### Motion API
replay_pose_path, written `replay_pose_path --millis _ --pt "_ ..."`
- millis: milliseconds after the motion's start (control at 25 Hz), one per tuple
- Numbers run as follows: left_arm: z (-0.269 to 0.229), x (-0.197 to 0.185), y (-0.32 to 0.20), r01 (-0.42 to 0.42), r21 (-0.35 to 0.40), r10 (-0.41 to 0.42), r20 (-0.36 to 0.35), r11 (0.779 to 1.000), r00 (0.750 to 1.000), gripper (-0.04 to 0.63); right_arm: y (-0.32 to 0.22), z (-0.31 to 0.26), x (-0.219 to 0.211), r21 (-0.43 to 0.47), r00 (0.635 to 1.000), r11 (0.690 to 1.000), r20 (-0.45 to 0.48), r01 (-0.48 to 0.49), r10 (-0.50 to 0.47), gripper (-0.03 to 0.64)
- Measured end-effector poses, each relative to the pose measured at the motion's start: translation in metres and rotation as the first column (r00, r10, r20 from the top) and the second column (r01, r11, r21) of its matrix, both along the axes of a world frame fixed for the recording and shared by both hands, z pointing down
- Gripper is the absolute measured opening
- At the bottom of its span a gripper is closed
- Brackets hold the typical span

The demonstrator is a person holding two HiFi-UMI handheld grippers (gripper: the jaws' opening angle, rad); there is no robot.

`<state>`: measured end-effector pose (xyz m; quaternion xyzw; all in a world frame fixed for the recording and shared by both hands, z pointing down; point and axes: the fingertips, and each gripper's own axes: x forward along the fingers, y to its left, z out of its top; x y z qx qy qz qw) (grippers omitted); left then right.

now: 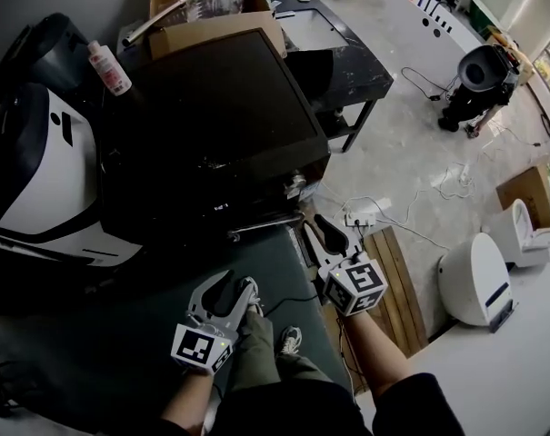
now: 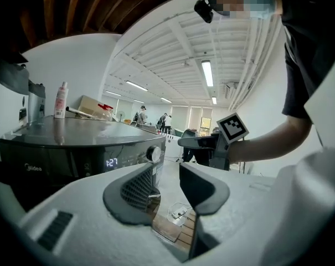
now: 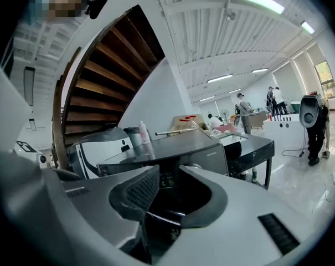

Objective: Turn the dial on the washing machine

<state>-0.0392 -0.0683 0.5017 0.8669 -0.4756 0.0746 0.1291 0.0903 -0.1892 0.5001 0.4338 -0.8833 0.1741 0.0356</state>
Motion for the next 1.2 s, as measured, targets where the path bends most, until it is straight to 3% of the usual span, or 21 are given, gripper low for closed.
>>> replay_pose_path --millis 280,600,760,1200 --pt "-0.027 0.001 0.023 0.046 0.058 -0.047 0.012 0.997 0.999 0.121 0.043 -0.037 0.005 0.052 0.999 0.998 0.035 0.024 -0.025 0.003" --pt "-0.054 0.006 0.052 0.093 0.102 -0.096 0.024 0.990 0.995 0.074 0.093 -0.073 0.006 0.079 0.992 0.993 0.085 0.085 -0.092 0.002" --pt "-0.061 0.006 0.068 0.110 0.101 -0.115 0.041 0.989 0.993 0.006 0.118 -0.086 0.005 0.086 0.989 0.990 0.085 0.114 -0.121 0.002" --pt "-0.082 0.010 0.105 0.112 0.117 -0.119 0.052 0.987 0.992 0.006 0.169 -0.108 0.014 0.096 0.984 0.983 0.068 0.156 -0.163 0.000"
